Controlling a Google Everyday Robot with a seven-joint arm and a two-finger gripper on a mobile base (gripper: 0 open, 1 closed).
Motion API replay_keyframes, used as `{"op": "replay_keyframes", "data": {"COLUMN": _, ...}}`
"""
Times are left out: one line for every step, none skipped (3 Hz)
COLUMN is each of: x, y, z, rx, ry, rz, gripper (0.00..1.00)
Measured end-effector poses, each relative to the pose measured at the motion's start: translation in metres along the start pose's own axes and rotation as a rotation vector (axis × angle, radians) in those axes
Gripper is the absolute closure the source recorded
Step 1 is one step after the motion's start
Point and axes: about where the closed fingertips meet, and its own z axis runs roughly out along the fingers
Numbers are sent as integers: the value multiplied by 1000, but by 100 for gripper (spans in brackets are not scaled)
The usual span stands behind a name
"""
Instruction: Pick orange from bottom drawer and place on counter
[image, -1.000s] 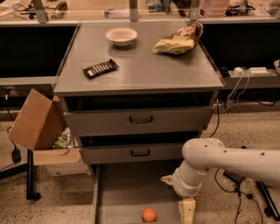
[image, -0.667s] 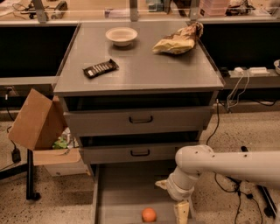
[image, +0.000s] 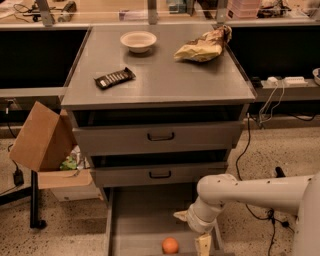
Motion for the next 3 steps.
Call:
{"op": "replay_keyframes", "data": {"x": 6, "y": -12, "z": 21, "rx": -54, "ry": 10, "rz": -75, "gripper": 0}}
{"op": "replay_keyframes", "data": {"x": 24, "y": -36, "z": 63, "rx": -156, "ry": 11, "rz": -196, "gripper": 0}}
{"op": "replay_keyframes", "data": {"x": 40, "y": -55, "z": 93, "rx": -194, "ry": 8, "rz": -284, "gripper": 0}}
